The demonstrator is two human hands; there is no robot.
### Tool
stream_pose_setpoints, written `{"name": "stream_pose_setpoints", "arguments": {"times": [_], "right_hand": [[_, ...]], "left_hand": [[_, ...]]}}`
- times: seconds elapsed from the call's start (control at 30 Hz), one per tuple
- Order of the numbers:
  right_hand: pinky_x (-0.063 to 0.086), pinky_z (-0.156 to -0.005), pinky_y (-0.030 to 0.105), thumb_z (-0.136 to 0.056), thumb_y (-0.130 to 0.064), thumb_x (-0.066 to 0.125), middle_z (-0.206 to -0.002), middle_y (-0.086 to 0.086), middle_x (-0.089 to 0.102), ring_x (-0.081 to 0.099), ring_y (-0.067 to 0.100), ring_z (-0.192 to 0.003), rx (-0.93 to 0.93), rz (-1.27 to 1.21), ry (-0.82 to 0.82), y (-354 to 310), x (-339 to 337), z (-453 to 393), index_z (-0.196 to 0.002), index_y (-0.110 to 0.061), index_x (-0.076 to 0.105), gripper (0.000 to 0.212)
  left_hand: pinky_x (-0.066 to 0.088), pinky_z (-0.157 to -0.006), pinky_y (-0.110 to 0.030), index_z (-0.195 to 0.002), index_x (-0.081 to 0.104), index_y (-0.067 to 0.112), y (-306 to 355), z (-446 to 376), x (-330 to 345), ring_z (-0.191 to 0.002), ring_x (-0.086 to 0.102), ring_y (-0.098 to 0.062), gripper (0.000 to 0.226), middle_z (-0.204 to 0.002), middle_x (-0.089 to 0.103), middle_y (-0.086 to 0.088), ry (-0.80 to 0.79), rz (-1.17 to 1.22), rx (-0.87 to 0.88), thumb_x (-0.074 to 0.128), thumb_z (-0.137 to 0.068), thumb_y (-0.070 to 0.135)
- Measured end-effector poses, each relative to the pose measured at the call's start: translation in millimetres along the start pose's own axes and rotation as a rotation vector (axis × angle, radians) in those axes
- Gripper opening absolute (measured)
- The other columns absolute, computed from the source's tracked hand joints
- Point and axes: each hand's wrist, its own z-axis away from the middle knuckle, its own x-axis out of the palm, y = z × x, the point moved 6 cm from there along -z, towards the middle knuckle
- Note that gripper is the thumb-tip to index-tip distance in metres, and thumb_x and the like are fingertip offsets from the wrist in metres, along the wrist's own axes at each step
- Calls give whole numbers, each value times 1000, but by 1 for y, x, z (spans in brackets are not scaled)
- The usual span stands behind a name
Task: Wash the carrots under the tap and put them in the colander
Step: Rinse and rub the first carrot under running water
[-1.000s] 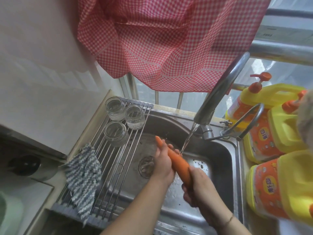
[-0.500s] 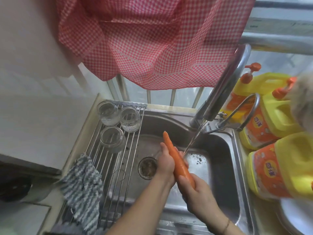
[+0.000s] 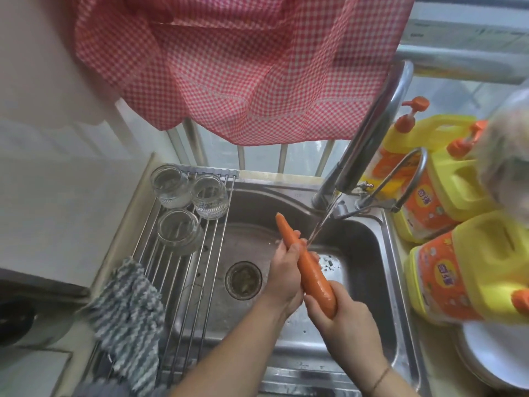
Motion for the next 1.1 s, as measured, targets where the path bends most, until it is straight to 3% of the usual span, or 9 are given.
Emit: {"name": "stream_pose_setpoints", "arguments": {"times": [0.13, 0.2, 0.3, 0.4, 0.5, 0.63, 0.83, 1.0, 1.1], "right_hand": [[33, -59, 30, -83, -65, 52, -77, -3, 68, 67, 22, -79, -68, 154, 15, -7, 6, 6, -109, -33, 52, 41], [33, -58, 29, -83, -66, 51, -77, -3, 70, 67, 22, -77, -113, 172, 12, -7, 7, 8, -109, -32, 52, 43], [37, -57, 30, -83, -63, 54, -64, -8, 60, 65, 20, -70, -86, 30, -32, -2, 9, 7, -105, -35, 52, 36], [45, -56, 33, -82, -58, 59, -56, -7, 58, 57, 14, -57, -32, -128, -49, 6, 7, 4, -95, -36, 56, 26], [48, -57, 36, -81, -55, 63, -59, -4, 63, 56, 11, -53, -24, -230, -51, 11, 5, 3, -89, -36, 60, 21], [45, -53, 30, -82, -46, 67, -63, -8, 64, 53, 8, -50, -35, -286, -53, 11, 2, 3, -86, -35, 61, 13], [47, -53, 31, -79, -52, 66, -65, -10, 65, 58, 12, -53, -62, -237, -42, 15, -1, 4, -90, -40, 59, 18], [51, -54, 35, -75, -64, 59, -61, -7, 64, 60, 13, -53, -82, -160, -34, 16, -3, 2, -90, -46, 54, 24], [50, -55, 30, -76, -67, 56, -60, -6, 63, 60, 12, -55, -90, -91, -44, 14, -3, 1, -95, -49, 48, 27]], "left_hand": [[44, -51, -29, -84, 46, 15, 5, 3, 3, -52, 49, -15, 27, -69, 47, -1, 84, -29, 15, 49, -102, 35], [42, -49, -27, -78, 45, 16, 5, 3, 3, -47, 47, -14, 32, -65, 43, -1, 101, 12, -27, 49, -101, 38], [44, -57, -32, -87, 47, 15, 4, 6, 1, -55, 50, -16, 24, -70, 47, -3, 35, 39, -68, 49, -102, 34], [49, -74, -39, -112, 48, 12, 4, 10, -3, -73, 58, -21, 12, -87, 54, -7, -112, 43, -76, 50, -102, 18], [48, -88, -42, -132, 42, 12, 8, 13, -2, -87, 60, -24, 39, -103, 53, -9, -213, 69, -118, 53, -94, 10], [48, -93, -41, -145, 34, 11, 10, 18, 0, -97, 62, -25, 60, -116, 49, -12, -259, 132, -151, 50, -87, 3], [32, -115, -52, -147, 33, 9, 10, 21, 2, -121, 54, -36, 64, -128, 55, -18, -315, 202, -181, 44, -85, -3], [32, -113, -54, -136, 41, 6, 13, 22, 5, -118, 57, -37, 41, -122, 58, -20, -270, 196, -184, 39, -95, 5], [42, -106, -52, -118, 44, 9, 14, 20, 5, -108, 62, -38, 21, -108, 62, -20, -203, 141, -187, 35, -99, 7]]}}
